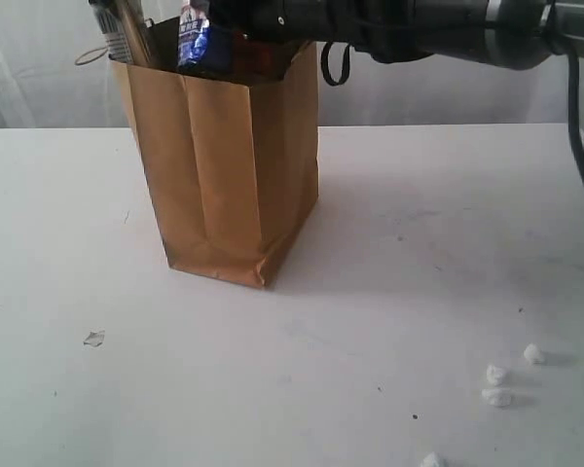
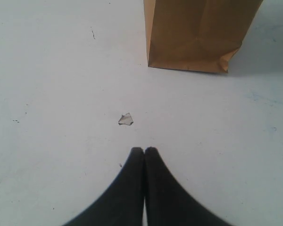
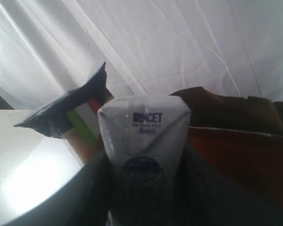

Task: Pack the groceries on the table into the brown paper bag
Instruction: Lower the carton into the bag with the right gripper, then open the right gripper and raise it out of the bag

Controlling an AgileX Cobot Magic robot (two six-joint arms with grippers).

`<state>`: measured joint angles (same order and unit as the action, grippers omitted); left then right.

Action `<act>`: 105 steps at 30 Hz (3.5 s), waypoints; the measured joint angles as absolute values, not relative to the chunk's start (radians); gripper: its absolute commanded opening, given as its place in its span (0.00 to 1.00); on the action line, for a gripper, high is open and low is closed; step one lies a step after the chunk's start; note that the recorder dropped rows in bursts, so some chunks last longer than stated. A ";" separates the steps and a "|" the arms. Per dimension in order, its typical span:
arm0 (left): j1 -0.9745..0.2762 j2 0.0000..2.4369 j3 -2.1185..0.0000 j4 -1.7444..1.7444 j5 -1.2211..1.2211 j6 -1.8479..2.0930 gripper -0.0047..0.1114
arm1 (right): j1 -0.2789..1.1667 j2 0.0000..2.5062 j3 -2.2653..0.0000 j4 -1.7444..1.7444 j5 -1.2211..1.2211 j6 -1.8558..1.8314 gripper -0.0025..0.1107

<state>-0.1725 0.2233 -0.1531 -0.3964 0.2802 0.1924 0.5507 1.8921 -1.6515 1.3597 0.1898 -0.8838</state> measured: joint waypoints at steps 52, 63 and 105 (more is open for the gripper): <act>-0.173 0.223 -0.153 -0.396 0.280 0.192 0.04 | 0.557 1.963 -1.660 1.703 0.214 -1.283 0.32; -0.173 0.223 -0.153 -0.396 0.280 0.192 0.04 | 0.559 1.983 -1.660 1.696 0.112 -1.299 0.35; -0.173 0.223 -0.153 -0.396 0.280 0.192 0.04 | 0.559 1.862 -1.655 1.676 0.180 -1.368 0.45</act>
